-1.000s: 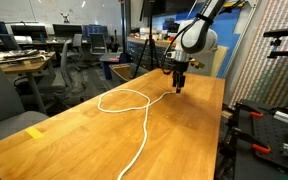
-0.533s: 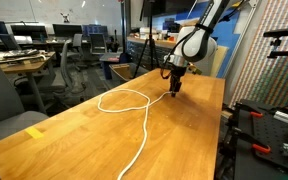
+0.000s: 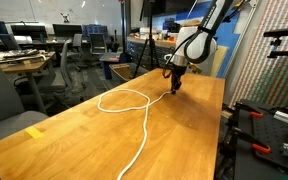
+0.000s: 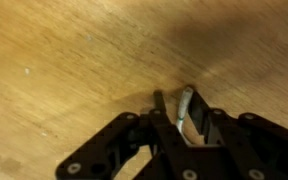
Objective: Make a knot with the cord
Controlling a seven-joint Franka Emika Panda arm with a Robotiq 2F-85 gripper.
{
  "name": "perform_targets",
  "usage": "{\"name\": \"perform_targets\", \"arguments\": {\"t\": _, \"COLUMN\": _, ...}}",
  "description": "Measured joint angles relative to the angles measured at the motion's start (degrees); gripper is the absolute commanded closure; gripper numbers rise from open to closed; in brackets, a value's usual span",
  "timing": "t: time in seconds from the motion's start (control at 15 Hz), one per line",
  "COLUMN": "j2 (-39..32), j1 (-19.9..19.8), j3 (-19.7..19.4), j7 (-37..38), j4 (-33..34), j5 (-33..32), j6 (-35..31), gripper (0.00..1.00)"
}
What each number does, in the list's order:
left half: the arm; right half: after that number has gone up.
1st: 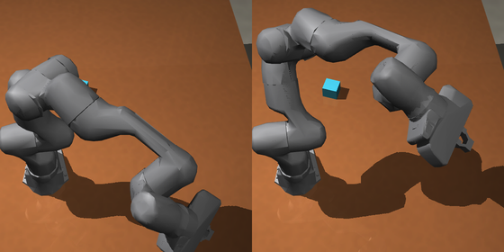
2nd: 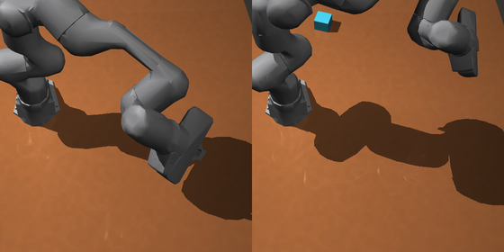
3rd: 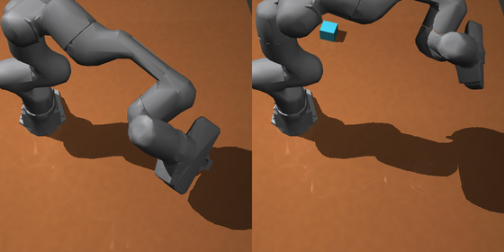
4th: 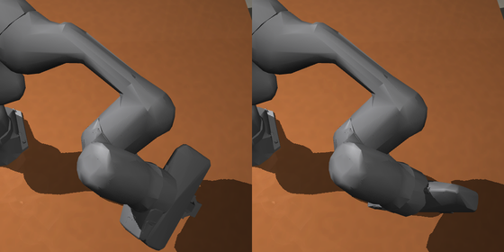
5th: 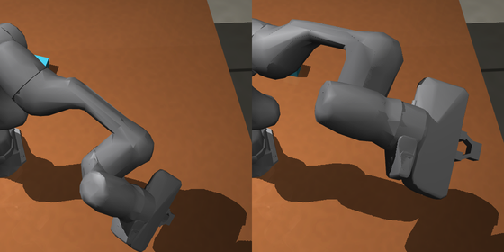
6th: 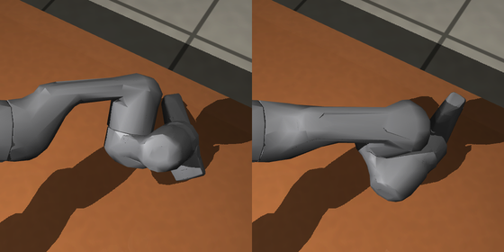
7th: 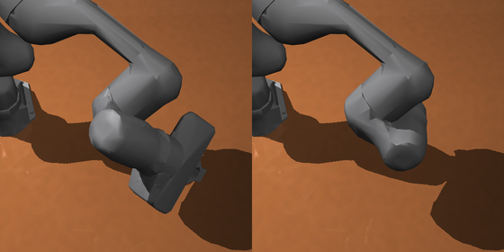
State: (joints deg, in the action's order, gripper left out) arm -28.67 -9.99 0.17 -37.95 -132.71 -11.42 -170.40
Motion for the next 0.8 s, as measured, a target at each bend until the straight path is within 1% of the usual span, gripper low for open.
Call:
{"name": "perform_targets", "arguments": {"t": 0.07, "j2": -0.09, "j1": 0.28, "j3": -0.72, "j7": 0.63, "j4": 0.18, "j5": -0.79, "j6": 0.00, "gripper": 0.74}}
{"name": "perform_targets", "arguments": {"t": 0.13, "j2": -0.19, "j1": 0.46, "j3": -1.36, "j7": 1.31, "j4": 0.35, "j5": -1.35, "j6": 0.01, "gripper": 0.79}}
{"name": "perform_targets", "arguments": {"t": 0.2, "j2": -0.26, "j1": 0.53, "j3": -1.85, "j7": 1.92, "j4": 0.48, "j5": -1.70, "j6": 0.03, "gripper": 0.89}}
{"name": "perform_targets", "arguments": {"t": 0.27, "j2": -0.32, "j1": 0.51, "j3": -2.32, "j7": 2.41, "j4": 0.63, "j5": -1.77, "j6": 0.06, "gripper": 0.94}}
{"name": "perform_targets", "arguments": {"t": 0.33, "j2": -0.34, "j1": 0.22, "j3": -2.57, "j7": 2.87, "j4": 0.85, "j5": -1.77, "j6": 0.19, "gripper": 0.97}}
{"name": "perform_targets", "arguments": {"t": 0.47, "j2": -0.34, "j1": -1.35, "j3": -2.29, "j7": 3.79, "j4": 1.75, "j5": -1.57, "j6": 0.75, "gripper": 0.90}}
{"name": "perform_targets", "arguments": {"t": 0.53, "j2": -0.33, "j1": -2.40, "j3": -1.88, "j7": 4.02, "j4": 2.34, "j5": -1.14, "j6": 1.45, "gripper": 0.68}}
{"name": "perform_targets", "arguments": {"t": 0.6, "j2": -0.33, "j1": -3.58, "j3": -1.29, "j7": 4.07, "j4": 3.02, "j5": -0.71, "j6": 2.46, "gripper": 0.64}}
{"name": "perform_targets", "arguments": {"t": 0.8, "j2": -0.33, "j1": -5.21, "j3": -0.58, "j7": 4.05, "j4": 4.28, "j5": -0.65, "j6": 3.65, "gripper": 0.42}}
